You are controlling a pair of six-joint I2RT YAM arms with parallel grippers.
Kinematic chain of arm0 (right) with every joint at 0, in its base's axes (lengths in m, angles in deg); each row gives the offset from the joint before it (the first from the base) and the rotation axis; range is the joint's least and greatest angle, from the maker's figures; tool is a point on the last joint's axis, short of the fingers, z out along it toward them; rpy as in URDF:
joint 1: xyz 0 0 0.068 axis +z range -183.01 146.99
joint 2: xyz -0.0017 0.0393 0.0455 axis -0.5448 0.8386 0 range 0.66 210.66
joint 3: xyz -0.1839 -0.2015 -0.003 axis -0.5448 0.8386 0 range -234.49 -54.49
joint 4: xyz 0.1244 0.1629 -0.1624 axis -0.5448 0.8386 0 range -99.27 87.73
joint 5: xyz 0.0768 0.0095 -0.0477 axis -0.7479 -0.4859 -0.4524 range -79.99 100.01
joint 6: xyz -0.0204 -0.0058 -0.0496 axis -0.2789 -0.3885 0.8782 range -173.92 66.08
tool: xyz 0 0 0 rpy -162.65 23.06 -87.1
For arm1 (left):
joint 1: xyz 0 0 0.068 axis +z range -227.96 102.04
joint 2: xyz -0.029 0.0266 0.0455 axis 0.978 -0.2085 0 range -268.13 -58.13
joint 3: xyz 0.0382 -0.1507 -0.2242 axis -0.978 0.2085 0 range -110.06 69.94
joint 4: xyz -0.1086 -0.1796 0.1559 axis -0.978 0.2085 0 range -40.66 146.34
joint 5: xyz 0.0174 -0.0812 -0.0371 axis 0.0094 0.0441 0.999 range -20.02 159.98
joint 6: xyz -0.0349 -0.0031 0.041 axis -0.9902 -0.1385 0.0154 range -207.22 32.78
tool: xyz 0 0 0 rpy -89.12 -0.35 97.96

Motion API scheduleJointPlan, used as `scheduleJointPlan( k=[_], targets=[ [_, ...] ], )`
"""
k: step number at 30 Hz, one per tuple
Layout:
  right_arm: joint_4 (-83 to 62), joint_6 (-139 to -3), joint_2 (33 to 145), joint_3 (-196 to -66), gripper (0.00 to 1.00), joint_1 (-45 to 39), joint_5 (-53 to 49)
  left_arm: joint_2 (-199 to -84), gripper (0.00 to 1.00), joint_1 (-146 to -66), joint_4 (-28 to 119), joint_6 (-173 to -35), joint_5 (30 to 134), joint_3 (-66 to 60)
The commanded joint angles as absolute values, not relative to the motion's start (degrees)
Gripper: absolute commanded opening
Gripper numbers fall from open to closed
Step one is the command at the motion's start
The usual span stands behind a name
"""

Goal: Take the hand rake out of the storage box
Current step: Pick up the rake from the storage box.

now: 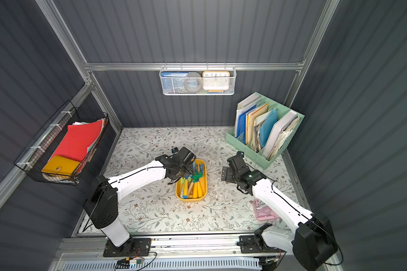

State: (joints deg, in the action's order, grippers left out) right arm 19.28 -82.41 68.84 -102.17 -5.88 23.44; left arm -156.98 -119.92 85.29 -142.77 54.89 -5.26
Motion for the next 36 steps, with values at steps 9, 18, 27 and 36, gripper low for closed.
scheduleJointPlan(
  k=[9, 18, 27, 36],
  targets=[
    [19.9, -83.5, 69.7, -103.5, 0.99, -5.5, 21.9, -154.3, 0.61, -121.7, 89.0, -144.7, 57.8, -1.4],
    [19.3, -83.7, 71.5, -103.0, 0.99, -5.4, 21.4, -156.1, 0.48, -122.0, 87.4, -144.1, 58.4, 0.1],
    [19.1, -84.0, 71.7, -102.7, 0.99, -5.4, 21.3, -156.2, 0.43, -122.0, 85.6, -144.0, 59.5, 2.1],
    [19.0, -84.4, 72.5, -102.9, 0.99, -5.4, 20.7, -156.3, 0.37, -122.0, 84.2, -142.8, 60.7, 2.6]
  ],
)
